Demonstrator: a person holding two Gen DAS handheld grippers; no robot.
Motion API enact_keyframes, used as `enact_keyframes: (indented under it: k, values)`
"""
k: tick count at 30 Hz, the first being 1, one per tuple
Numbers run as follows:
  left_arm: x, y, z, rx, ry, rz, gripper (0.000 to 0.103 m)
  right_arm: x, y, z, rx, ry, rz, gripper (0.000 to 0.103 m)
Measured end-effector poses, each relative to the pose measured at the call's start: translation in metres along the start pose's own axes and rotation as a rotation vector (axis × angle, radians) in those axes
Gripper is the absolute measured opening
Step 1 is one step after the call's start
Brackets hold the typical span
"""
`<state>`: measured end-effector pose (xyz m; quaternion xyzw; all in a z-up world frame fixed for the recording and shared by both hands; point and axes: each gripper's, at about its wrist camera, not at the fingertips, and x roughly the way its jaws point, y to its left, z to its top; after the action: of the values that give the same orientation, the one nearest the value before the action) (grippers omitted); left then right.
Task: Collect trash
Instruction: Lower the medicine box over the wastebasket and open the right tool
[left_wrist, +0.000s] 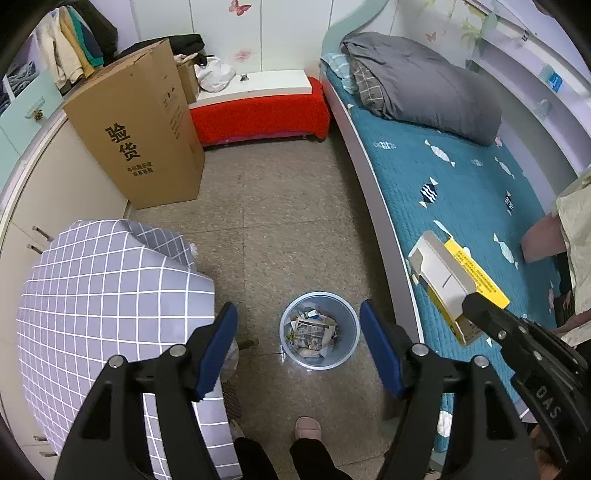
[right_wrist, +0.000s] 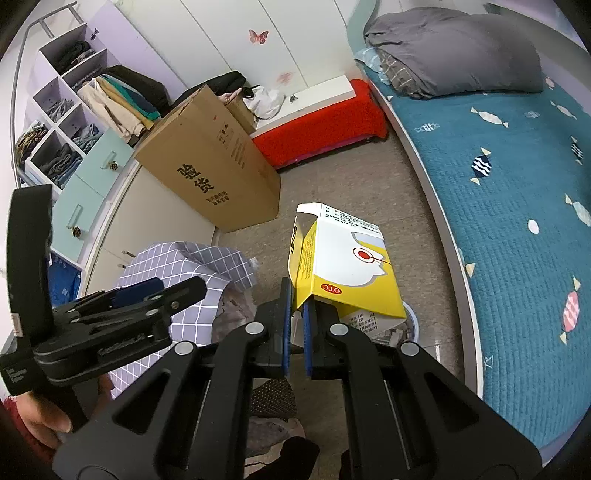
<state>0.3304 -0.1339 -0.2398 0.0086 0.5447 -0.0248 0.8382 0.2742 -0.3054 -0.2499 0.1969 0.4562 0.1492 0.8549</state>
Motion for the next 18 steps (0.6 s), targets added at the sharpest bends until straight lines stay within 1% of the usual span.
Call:
enact_keyframes:
  k: [4,5,6,7,8,14,18]
  values:
    - [-0.003,0.010,-0.001,-0.020,-0.004,0.012,0.068,0.010,0.002,0.004,-0.009,0.003,0.009,0.008]
    - [-0.003,0.013,-0.002,-0.028,-0.003,0.016,0.068,0.014,0.003,0.005,-0.010,0.010,0.015,0.015]
    - [-0.004,0.016,-0.003,-0.033,-0.004,0.020,0.068,0.018,0.003,0.005,-0.010,0.013,0.015,0.034]
    - [-0.005,0.019,-0.004,-0.038,-0.004,0.024,0.068,0.020,0.002,0.006,-0.008,0.008,0.008,0.048]
    - [-0.005,0.020,-0.004,-0.041,-0.003,0.027,0.068,0.021,0.003,0.006,-0.009,-0.002,0.001,0.059]
    - [-0.012,0.033,-0.012,-0.066,-0.004,0.036,0.068,0.024,0.002,0.002,-0.005,0.010,-0.003,0.059]
    - [-0.024,0.034,-0.019,-0.066,-0.023,0.036,0.068,0.011,0.015,-0.003,-0.026,-0.008,-0.005,0.059]
